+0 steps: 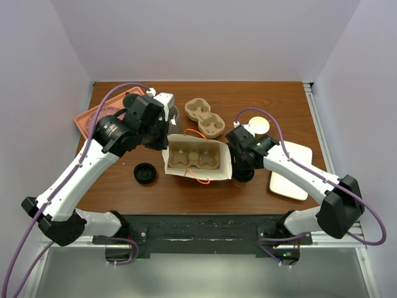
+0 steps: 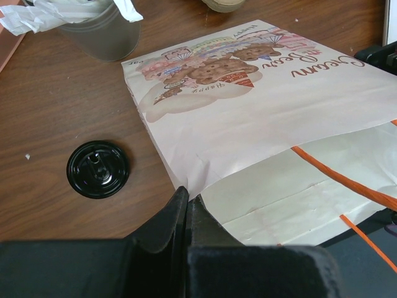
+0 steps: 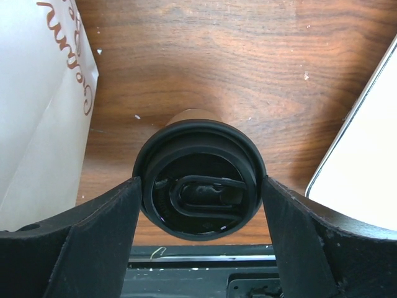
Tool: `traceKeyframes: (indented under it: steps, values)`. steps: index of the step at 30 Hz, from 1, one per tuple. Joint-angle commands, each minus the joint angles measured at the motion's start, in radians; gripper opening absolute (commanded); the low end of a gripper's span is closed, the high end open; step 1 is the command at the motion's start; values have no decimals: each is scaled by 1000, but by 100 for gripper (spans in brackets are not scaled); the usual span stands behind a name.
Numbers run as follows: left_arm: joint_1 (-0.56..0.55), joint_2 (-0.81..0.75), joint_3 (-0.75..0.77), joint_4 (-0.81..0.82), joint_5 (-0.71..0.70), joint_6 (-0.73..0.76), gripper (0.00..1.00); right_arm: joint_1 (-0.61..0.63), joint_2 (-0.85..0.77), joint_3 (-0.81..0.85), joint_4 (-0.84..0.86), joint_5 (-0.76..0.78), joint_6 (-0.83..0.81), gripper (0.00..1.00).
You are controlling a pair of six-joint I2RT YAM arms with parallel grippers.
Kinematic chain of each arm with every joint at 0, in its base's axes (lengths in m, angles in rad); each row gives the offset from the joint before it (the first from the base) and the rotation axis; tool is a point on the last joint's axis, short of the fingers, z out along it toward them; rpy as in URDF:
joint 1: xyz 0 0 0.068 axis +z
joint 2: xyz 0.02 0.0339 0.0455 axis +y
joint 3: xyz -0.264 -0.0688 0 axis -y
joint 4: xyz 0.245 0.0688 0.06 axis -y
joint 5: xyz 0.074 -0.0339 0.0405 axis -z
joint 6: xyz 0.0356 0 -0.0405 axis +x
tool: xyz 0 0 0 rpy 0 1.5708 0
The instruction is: Pack the takeout coffee
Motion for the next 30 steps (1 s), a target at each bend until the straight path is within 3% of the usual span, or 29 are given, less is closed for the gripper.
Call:
traceKeyframes:
  steps: [1, 10, 14, 17, 23, 30]
  values:
    - [4, -8, 22, 36, 13, -6, 0, 12, 15, 0, -9, 23, -6, 74]
    - [5, -8, 13, 41, 9, -4, 0, 12, 18, -14, -26, 23, 3, 73]
    - [4, -7, 5, 50, 10, -6, 0, 13, -7, -8, -52, 46, -15, 59]
    - [5, -7, -1, 52, 9, -4, 0, 10, -37, 46, -121, 71, -45, 57]
    - [5, 2, 3, 47, 6, 1, 0, 12, -135, 217, -245, 83, -149, 55]
    - [5, 19, 14, 64, 65, 17, 0, 12, -162, 616, -409, 25, -304, 47]
